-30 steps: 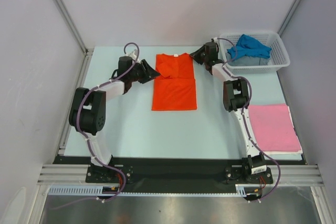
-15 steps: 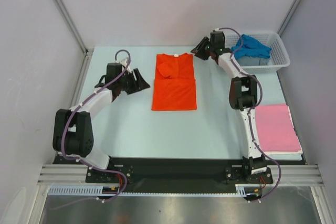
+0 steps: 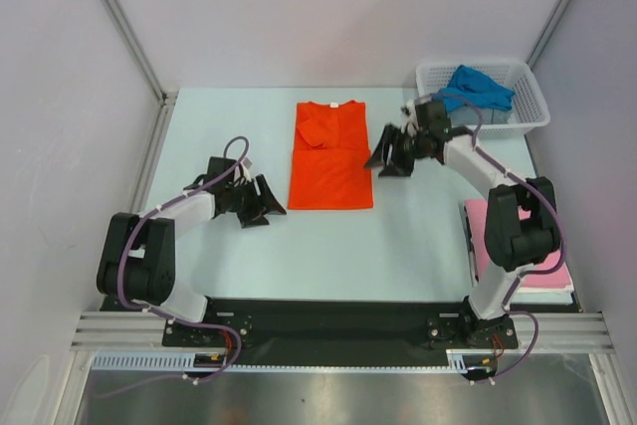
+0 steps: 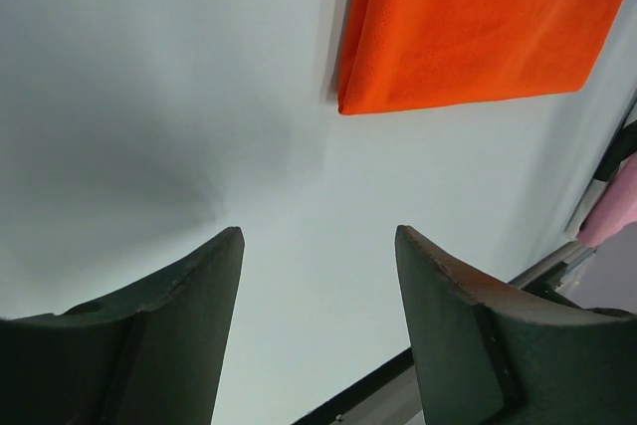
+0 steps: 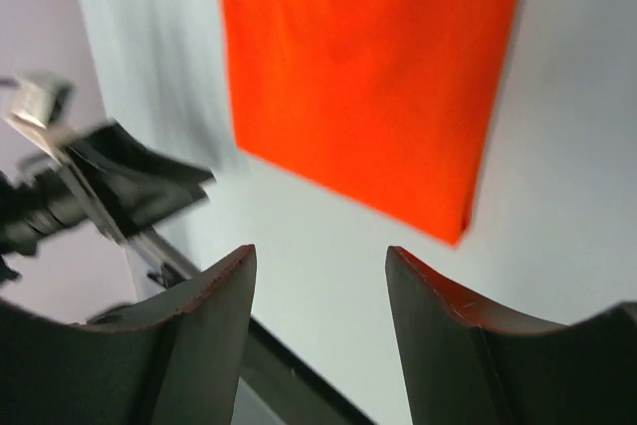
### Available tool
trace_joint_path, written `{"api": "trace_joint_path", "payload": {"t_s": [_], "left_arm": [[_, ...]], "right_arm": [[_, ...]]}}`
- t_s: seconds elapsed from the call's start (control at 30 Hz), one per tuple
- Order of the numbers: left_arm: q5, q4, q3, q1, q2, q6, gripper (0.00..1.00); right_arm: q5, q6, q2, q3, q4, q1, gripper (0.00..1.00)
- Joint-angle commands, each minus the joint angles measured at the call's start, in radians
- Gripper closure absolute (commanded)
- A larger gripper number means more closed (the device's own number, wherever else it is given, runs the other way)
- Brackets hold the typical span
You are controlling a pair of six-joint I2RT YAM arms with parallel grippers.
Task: Fold and stack the t-shirts
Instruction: Fold the tshirt
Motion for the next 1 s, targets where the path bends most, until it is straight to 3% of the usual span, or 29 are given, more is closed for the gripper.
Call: {"api": "trace_joint_path", "payload": {"t_s": [0.0, 0.2, 0.33, 0.67, 0.97], "left_arm": [[0.046, 0.076, -0.020, -0.001, -0.002, -0.089, 0.32], [0.020, 0.145, -0.011, -0.012, 0.084, -0.207, 0.35], [-0.029, 0.119, 0.027, -0.030, 0.147, -0.305, 0.42], [-0.195, 0.062, 0.046, -0.061, 0.205, -0.558, 0.47], [-0.201, 0.050, 0.076, -0.061, 0.277, -0.618, 0.51]], "right_arm": [[-0.129, -0.003, -0.088, -0.214, 0.068, 0.018, 0.40], [-0.155, 0.053, -0.116, -0.426, 0.210, 0.021, 0.40], [-0.159, 0.070, -0.066, -0.442, 0.248, 0.014, 0.41], [-0.136, 0.092, -0.026, -0.425, 0.276, -0.002, 0.43], [-0.110, 0.078, -0.042, -0.448, 0.276, -0.014, 0.44]]}}
